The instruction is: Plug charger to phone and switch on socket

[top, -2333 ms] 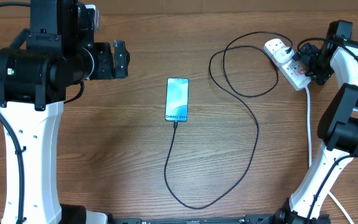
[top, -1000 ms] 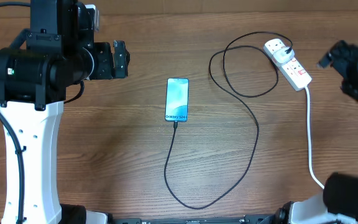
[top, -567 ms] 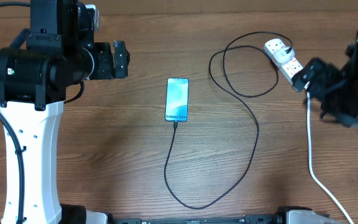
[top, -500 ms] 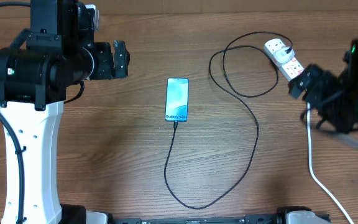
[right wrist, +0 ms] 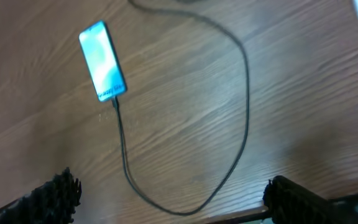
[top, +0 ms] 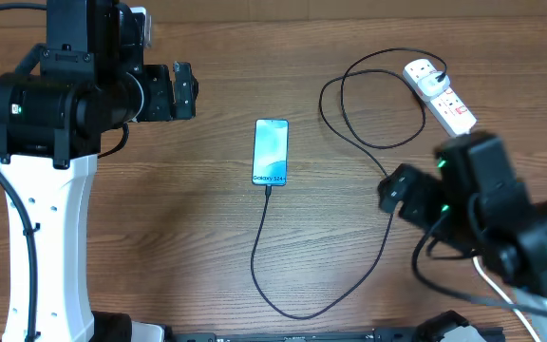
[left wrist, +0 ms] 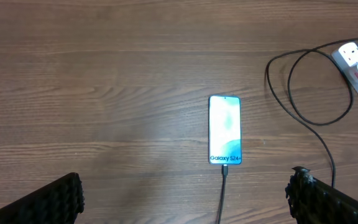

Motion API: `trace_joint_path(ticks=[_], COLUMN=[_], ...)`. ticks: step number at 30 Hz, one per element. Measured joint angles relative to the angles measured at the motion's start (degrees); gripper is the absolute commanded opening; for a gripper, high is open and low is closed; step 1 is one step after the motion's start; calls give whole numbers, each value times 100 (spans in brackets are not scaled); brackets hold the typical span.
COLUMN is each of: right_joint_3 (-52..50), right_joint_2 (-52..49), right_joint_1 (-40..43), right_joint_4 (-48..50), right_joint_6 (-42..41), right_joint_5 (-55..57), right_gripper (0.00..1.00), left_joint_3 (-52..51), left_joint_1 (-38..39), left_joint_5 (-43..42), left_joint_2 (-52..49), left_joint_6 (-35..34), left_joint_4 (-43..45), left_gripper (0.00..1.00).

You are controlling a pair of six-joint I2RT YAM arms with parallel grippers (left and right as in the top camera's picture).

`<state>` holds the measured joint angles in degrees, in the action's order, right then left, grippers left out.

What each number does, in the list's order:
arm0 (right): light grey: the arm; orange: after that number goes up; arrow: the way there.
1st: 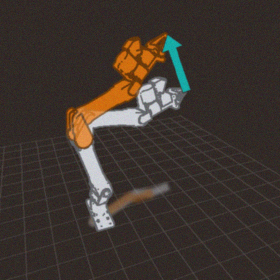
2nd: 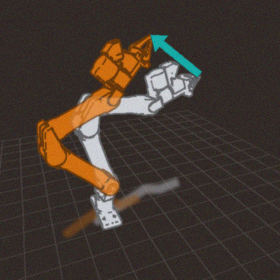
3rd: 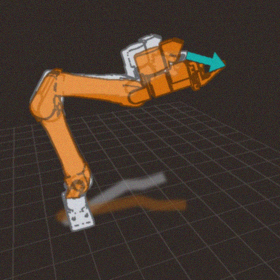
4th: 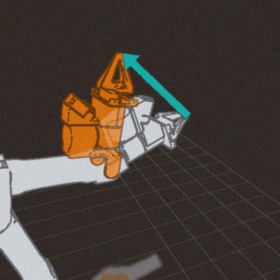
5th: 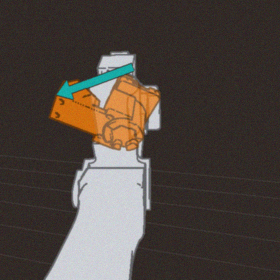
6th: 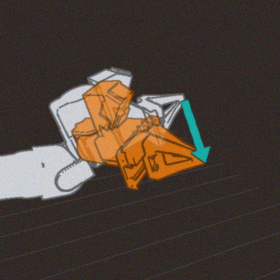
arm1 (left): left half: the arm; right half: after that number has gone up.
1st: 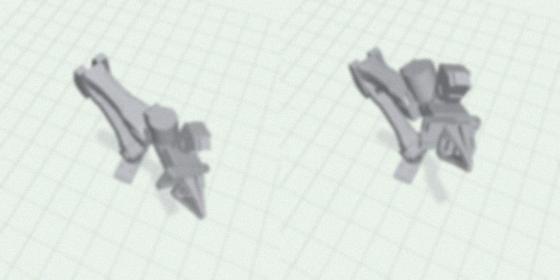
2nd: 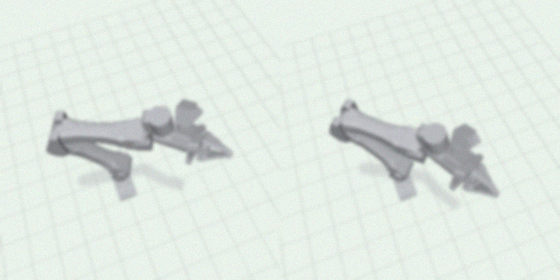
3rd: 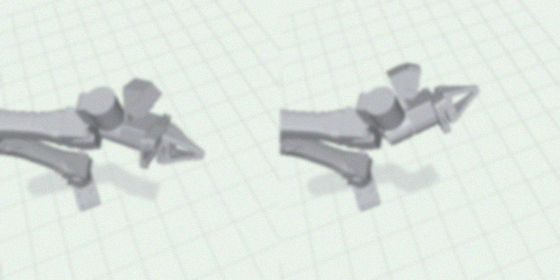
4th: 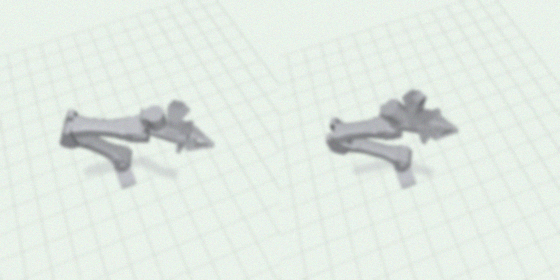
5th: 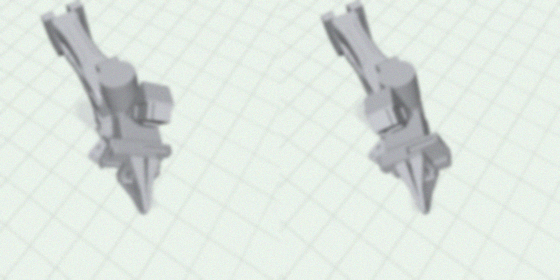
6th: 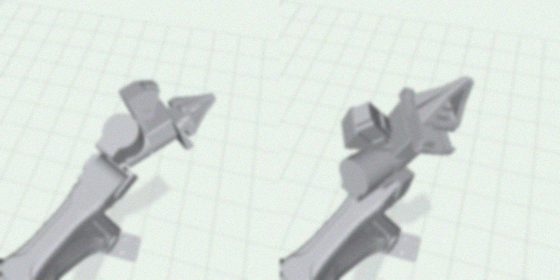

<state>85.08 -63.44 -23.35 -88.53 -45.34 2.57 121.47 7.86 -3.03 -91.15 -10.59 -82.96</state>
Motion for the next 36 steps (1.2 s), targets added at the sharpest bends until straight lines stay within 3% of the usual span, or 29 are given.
trace_joint_path(ticks=[8,16,28,36], right_joint_3=[-1381,-1641,-1641,-1641], right_joint_2=[664,487,267,267], right_joint_1=[-907,-1043,-1043,-1043], right_joint_4=[216,-232,-186,435], right_joint_6=[-957,-1276,-831,-553], right_joint_5=[-46,-127,-125,70], right_gripper=[100,100,100,100], left_joint_3=[0,0,0,0], left_joint_1=[0,0,0,0], left_joint_5=[17,28,28,28], left_joint_2=[0,0,0,0], left_joint_6=[0,0,0,0], left_joint_4=[-2,0,0,0], left_gripper=[100,100,100,100])
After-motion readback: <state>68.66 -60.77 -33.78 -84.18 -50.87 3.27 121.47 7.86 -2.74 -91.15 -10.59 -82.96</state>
